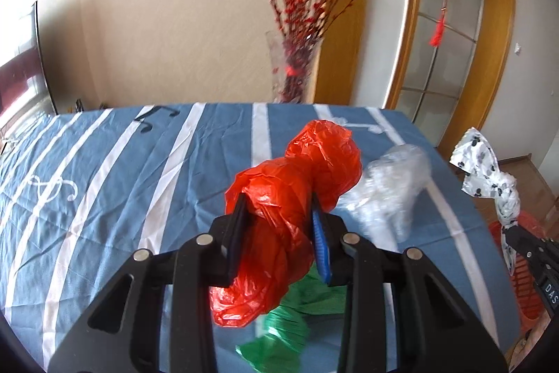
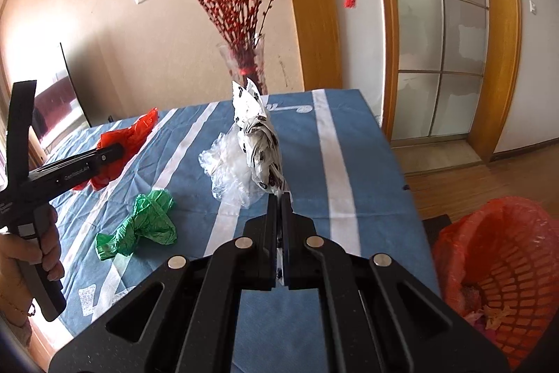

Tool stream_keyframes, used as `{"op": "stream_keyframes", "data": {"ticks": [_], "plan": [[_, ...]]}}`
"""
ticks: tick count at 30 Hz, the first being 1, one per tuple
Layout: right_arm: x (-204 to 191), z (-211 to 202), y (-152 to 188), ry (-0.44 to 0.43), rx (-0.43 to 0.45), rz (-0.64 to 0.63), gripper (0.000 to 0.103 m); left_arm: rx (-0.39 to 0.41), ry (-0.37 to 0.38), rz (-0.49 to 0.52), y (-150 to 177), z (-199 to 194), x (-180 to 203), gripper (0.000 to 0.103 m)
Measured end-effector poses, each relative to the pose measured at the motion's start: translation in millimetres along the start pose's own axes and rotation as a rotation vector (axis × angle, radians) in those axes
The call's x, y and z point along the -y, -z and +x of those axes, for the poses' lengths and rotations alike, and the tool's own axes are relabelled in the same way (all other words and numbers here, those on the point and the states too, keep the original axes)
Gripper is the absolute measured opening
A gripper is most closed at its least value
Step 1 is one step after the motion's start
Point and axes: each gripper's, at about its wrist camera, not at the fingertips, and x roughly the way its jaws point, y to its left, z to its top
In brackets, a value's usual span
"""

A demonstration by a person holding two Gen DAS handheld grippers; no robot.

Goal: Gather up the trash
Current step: 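Carry the red and printed bags with both tools over the basket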

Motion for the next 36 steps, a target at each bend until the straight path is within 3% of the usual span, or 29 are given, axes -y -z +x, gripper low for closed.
{"op": "stream_keyframes", "data": {"ticks": [18, 36], "plan": [[53, -61, 5, 0.080, 0.099, 0.074, 0.003, 0.056, 0.138, 0.115, 6, -48, 89, 0.034], [128, -131, 38, 0.226, 0.179, 0.204, 0.003, 0.022, 0.388, 0.209, 39, -74, 200, 0.034]]}}
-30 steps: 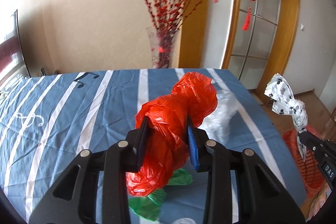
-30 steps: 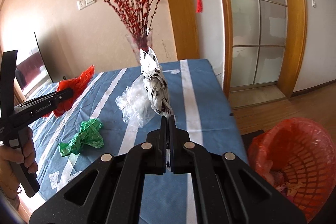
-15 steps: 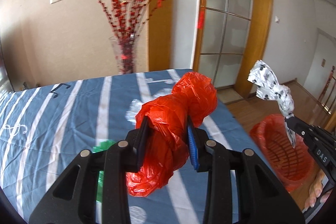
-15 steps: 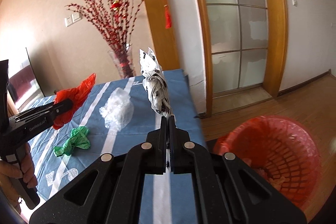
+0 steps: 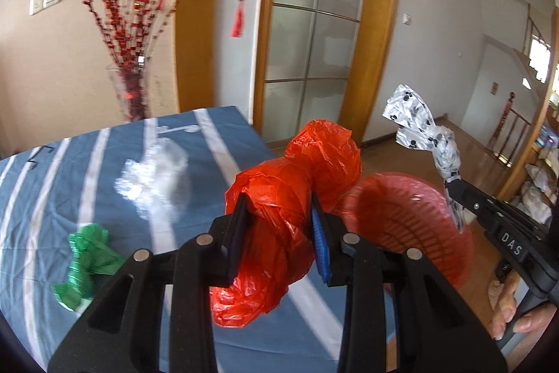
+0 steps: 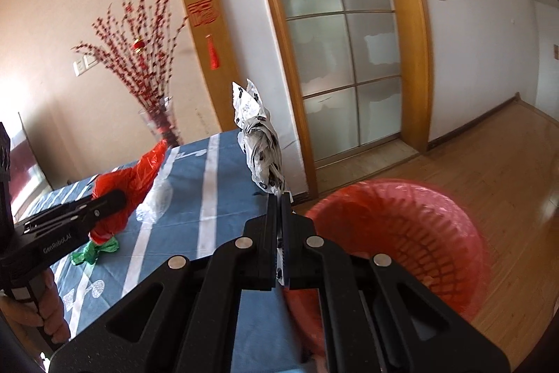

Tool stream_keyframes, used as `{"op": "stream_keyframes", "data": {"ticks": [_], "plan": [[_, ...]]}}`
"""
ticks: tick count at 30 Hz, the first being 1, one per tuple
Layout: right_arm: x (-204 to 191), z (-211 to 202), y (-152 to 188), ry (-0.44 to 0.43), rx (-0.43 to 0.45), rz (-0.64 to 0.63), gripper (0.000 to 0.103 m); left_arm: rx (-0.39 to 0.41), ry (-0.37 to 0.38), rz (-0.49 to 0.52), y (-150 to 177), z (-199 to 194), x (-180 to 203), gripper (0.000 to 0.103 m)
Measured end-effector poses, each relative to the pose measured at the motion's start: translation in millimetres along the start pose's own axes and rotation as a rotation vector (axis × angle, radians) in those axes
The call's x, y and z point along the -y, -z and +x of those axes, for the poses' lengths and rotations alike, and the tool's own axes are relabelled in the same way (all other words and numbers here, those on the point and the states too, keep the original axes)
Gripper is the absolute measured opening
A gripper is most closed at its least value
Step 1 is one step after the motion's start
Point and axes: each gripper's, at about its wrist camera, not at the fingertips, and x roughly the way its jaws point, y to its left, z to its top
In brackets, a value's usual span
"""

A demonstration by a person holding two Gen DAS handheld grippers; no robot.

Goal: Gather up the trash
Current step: 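Carry the red and printed bags with both tools over the basket, then open both tools to drop the red and printed bags into the basket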

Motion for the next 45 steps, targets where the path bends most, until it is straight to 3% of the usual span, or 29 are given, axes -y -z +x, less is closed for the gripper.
{"op": "stream_keyframes", "data": {"ticks": [10, 27, 39, 42, 45], "plan": [[42, -15, 5, 0.063, 0.019, 0.067, 0.003, -0.027, 0.116, 0.037, 6, 17, 57, 0.034], [96, -21, 8, 0.125, 0.025, 0.164, 0.003, -0.092, 0.234, 0.083, 18, 51, 123, 0.034], [125, -10, 6, 0.147, -0.008, 0.224, 0.003, -0.155, 0.257, 0.095, 31, 90, 144, 0.037], [132, -6, 9, 0.143, -0.028, 0.251, 0.006, -0.182, 0.250, 0.089, 35, 102, 145, 0.043], [135, -3, 12, 0.146, -0.040, 0.267, 0.020, -0.203, 0.242, 0.077, 38, 110, 140, 0.051]]}}
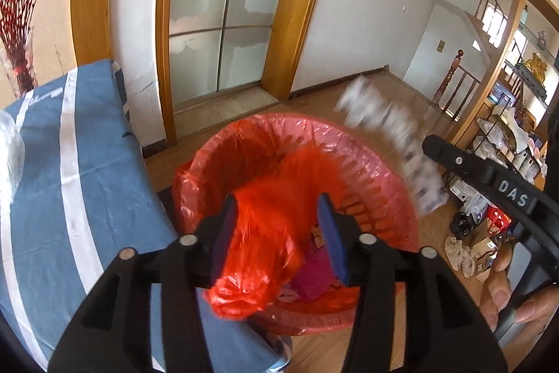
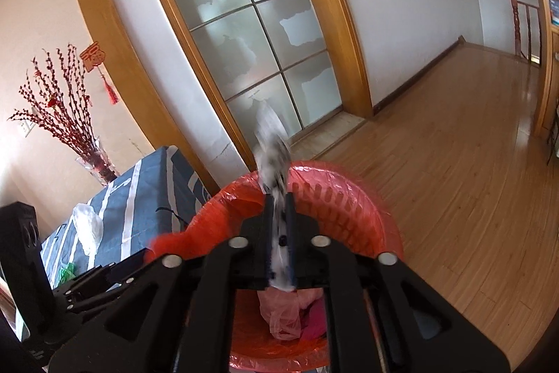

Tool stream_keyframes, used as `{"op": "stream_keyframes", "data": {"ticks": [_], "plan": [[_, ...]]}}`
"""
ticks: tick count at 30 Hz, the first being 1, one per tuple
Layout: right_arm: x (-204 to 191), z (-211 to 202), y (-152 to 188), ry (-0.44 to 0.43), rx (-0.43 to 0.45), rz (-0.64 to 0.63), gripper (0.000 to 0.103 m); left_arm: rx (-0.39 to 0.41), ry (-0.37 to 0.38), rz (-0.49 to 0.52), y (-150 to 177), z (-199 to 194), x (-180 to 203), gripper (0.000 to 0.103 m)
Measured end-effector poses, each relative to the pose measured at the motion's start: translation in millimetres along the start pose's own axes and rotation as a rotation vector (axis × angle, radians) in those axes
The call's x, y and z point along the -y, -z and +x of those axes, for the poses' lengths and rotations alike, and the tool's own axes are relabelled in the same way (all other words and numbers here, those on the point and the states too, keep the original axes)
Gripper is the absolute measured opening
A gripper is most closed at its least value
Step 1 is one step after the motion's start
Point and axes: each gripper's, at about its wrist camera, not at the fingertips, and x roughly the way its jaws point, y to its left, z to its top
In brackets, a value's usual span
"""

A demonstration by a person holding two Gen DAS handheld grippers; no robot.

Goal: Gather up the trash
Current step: 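Open both tools to drop the red and printed bags into the basket, then move both tools back toward the green and clear bags on the table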

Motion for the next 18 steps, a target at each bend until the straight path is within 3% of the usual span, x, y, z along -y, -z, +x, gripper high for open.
{"op": "stream_keyframes", "data": {"ticks": [2, 6, 11, 14, 18], "plan": [[0, 2, 2, 0.000, -0.004, 0.002, 0.031, -0.007, -0.001, -0.007, 2, 2, -5, 0.055], [-2, 5, 4, 0.005, -0.013, -0.003, 0.032, -0.015, -0.032, -0.002, 8, 1, -12, 0.055], [-12, 1, 4, 0.037, 0.010, -0.045, 0.046, 0.005, -0.109, 0.010, 13, -11, -29, 0.059], [-20, 0, 5, 0.054, 0.026, -0.080, 0.062, 0.015, -0.154, -0.001, 16, -24, -45, 0.060], [-36, 0, 8, 0.052, 0.040, -0.127, 0.071, 0.048, -0.242, -0.018, 20, -43, -75, 0.064]]}}
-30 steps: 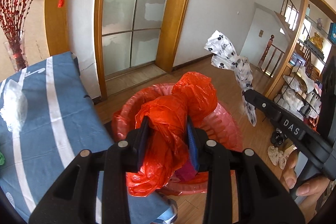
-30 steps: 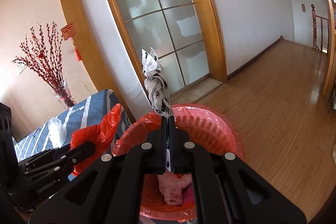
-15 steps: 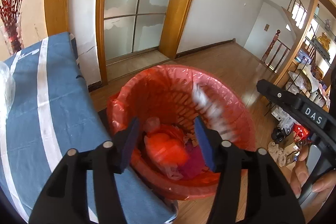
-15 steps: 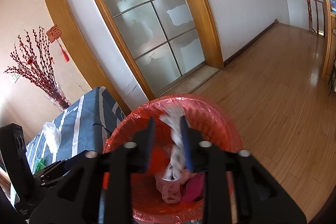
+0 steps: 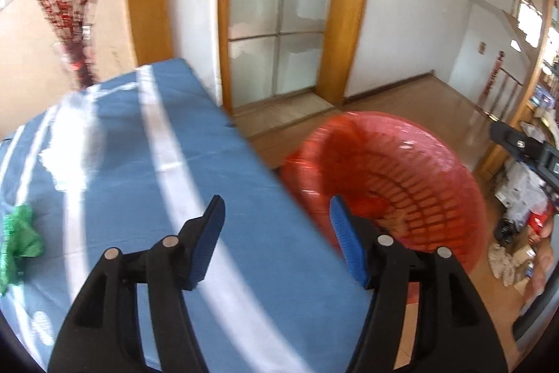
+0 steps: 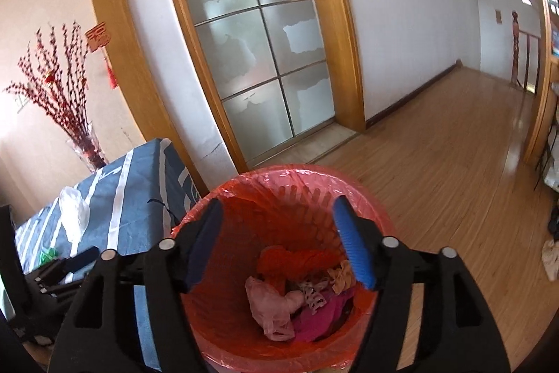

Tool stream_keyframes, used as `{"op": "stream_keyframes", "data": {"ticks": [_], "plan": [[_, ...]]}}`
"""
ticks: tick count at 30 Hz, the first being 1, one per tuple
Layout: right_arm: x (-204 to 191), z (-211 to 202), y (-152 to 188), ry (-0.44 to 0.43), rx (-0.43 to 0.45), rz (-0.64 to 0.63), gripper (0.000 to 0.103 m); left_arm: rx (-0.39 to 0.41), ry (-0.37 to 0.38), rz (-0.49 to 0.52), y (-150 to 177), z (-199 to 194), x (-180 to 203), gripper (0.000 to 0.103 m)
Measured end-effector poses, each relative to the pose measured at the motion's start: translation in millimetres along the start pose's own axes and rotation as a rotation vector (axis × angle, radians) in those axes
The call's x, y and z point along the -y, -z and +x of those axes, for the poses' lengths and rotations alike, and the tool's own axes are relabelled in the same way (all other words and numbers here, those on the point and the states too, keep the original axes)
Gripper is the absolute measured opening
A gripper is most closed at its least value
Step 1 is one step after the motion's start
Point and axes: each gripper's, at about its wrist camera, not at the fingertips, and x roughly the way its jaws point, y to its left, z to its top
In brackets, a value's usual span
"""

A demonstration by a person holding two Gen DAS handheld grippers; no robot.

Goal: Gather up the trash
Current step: 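Move both tools back toward the green and clear bags on the table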

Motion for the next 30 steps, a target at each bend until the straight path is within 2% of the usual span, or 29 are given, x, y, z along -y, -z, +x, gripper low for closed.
{"op": "stream_keyframes", "data": {"ticks": [4, 8, 15, 17, 20, 25, 30], "plan": [[-19, 3, 2, -0.027, -0.003, -0.027, 0.075, 0.036, -0.087, -0.023, 1, -15, -39, 0.067], [-40, 10, 4, -0.057, -0.019, -0.056, 0.076, 0.083, -0.224, -0.055, 6, -36, -95, 0.071], [-91, 23, 12, -0.134, -0.049, -0.117, 0.076, 0.088, -0.429, -0.169, 21, -69, -202, 0.071], [-111, 27, 15, -0.165, -0.057, -0.136, 0.076, 0.073, -0.447, -0.196, 28, -73, -221, 0.071], [-139, 31, 20, -0.205, -0.073, -0.170, 0.076, 0.039, -0.437, -0.239, 39, -77, -243, 0.071], [-183, 35, 32, -0.261, -0.100, -0.243, 0.076, -0.020, -0.406, -0.258, 54, -78, -252, 0.070], [-208, 35, 38, -0.304, -0.115, -0.286, 0.076, -0.085, -0.396, -0.269, 65, -63, -258, 0.056]]}}
